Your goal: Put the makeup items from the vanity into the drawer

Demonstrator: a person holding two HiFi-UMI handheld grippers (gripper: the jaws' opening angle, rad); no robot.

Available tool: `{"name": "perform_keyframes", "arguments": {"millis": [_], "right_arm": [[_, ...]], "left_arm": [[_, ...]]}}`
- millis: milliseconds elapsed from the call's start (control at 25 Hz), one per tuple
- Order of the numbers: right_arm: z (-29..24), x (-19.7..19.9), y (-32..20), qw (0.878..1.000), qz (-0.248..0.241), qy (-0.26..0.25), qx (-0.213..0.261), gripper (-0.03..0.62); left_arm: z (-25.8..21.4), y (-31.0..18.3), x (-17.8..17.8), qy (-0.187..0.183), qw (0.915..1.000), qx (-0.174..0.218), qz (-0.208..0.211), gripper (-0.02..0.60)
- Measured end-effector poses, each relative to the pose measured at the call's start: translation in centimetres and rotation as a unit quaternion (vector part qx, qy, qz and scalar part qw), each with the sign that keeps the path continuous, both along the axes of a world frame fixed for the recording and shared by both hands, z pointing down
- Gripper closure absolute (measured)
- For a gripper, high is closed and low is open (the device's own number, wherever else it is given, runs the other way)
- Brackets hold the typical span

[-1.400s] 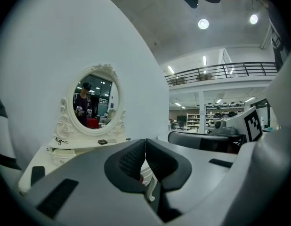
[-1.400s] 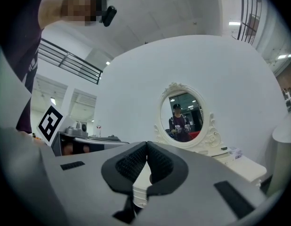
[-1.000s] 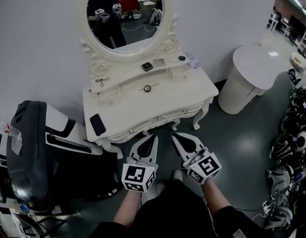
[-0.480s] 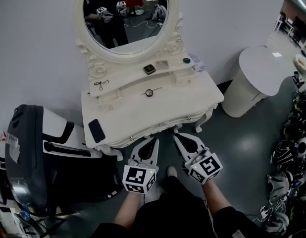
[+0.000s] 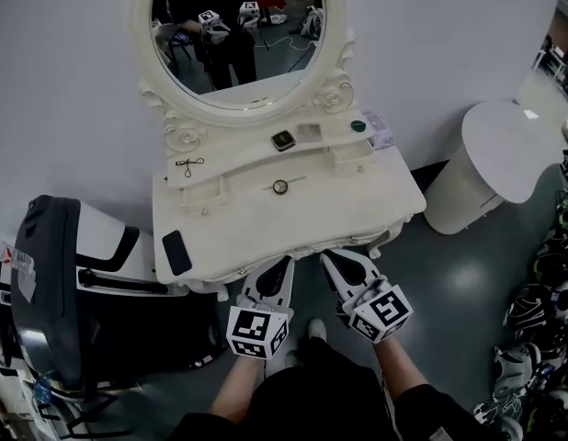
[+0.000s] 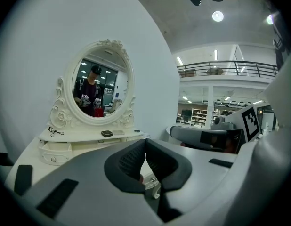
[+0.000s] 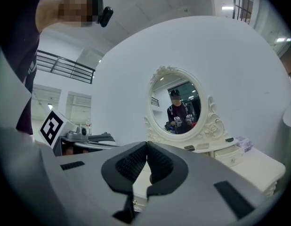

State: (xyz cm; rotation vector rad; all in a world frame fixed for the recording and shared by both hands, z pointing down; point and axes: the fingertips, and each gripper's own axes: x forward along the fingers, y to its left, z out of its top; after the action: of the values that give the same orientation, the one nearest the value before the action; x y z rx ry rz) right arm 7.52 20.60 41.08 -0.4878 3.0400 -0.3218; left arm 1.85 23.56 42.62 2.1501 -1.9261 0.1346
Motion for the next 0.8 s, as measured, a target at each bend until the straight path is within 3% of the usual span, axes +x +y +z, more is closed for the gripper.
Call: {"name": "perform_keyframes", "arguments": {"millis": [400, 800], "right_arm": [[1.0, -0.2, -3.3, 1.0, -0.013, 0.002, -0.012, 0.569], [2.0, -3.4, -7.4, 1.0, -0.005, 0.005, -0.019, 0.569]], "left_arm": [[0.7, -3.5, -0.5, -0.011, 0.9999, -0.011, -0.008, 0.566], [2.0, -7.8, -3.9, -0.015, 0.9997, -0.019, 0.003, 0.566]]}}
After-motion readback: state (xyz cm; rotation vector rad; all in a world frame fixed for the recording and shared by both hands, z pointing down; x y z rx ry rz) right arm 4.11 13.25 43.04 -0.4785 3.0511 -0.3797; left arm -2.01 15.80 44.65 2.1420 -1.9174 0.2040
